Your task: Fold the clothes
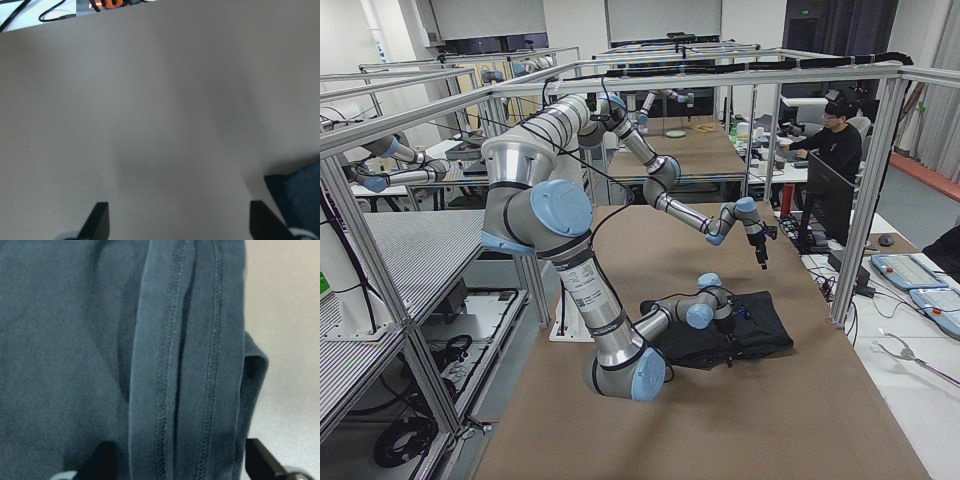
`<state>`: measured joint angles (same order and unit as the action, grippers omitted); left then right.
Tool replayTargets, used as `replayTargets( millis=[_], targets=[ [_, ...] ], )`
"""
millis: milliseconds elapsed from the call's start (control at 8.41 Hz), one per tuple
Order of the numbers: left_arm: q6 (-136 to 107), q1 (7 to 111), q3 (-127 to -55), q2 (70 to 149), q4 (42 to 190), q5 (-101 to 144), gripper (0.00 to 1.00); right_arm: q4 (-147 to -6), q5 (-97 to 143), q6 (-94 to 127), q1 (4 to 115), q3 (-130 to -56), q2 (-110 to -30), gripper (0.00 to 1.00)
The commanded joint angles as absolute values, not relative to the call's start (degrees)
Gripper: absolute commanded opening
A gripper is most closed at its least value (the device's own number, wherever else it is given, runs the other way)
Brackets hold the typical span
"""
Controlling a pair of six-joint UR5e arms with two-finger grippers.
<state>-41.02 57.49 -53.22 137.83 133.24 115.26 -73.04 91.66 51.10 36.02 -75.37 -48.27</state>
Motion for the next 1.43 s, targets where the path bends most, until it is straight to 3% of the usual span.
replayTargets(
  millis=[0, 951, 1308],
  targets=[
    [-41.0, 57.5, -53.3, 137.8, 133.2, 115.2, 1.0, -72.8, 94.5, 48.4, 39.4, -75.1, -48.3, 0.93],
    [-41.7, 57.1, -53.5, 138.0, 133.2, 115.2, 1.0, -68.8, 95.3, 47.2, 44.0, -76.3, -52.6, 0.94],
    [-46.6, 57.0, -63.7, 131.0, 133.2, 115.9, 1.0, -68.5, 96.7, 54.9, 43.3, -85.0, -54.3, 0.94]
  ],
)
